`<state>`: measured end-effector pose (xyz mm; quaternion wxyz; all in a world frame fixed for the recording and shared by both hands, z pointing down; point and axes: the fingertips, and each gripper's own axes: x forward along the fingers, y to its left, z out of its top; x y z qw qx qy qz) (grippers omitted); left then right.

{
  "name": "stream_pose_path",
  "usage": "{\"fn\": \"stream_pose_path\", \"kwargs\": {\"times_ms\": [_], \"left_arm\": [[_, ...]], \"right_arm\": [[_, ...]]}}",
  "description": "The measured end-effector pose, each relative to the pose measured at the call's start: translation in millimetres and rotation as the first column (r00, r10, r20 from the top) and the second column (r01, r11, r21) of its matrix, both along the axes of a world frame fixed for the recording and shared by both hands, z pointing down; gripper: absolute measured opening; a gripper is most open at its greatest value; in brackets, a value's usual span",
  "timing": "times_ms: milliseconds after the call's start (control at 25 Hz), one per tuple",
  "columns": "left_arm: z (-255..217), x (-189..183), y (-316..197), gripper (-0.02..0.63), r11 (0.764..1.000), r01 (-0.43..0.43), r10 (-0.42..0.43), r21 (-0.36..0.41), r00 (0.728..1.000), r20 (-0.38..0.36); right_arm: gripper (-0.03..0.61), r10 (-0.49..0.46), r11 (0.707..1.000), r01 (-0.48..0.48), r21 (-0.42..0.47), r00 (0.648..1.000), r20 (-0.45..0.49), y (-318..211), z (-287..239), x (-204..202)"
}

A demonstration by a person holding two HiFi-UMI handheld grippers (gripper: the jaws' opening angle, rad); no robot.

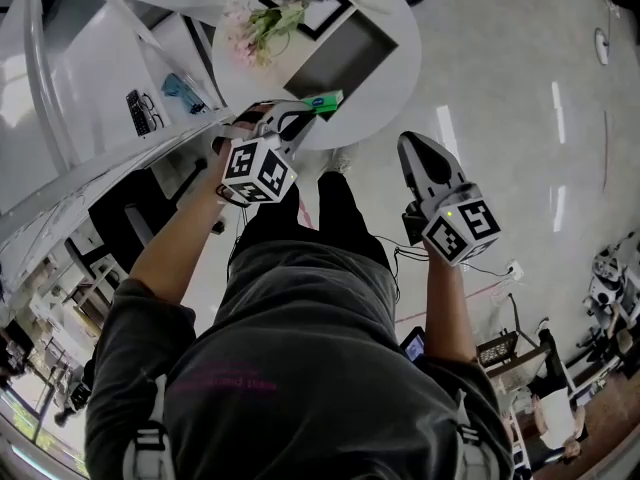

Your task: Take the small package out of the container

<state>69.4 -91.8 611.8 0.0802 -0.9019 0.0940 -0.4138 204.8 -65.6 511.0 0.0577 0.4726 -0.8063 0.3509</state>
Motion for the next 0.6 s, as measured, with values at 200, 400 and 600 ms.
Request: {"fn": "stream_pose_path", "kwargs": {"times_ms": [200, 400, 600], "left_arm": [[-38, -9, -6, 0.021, 0.997, 0.067, -0.069, -0.027, 0.992, -0.105], [-82, -20, -14, 0.02, 0.993, 0.114, -0.119, -0.037, 0.971, -0.206], [-130, -31, -26, 0.02, 0.987, 0.151, -0.159, -0.048, 0.935, -0.316]], "right_arm": [[0.023, -0.009, 0.999, 0.009, 0.032, 1.0, -0.015, -11, -14, -12], [0.021, -0.015, 0.997, 0.017, 0.069, 0.999, -0.03, -20, -32, -28], [0.022, -0.019, 0.994, 0.023, 0.102, 0.999, -0.048, -26, -49, -44]]}}
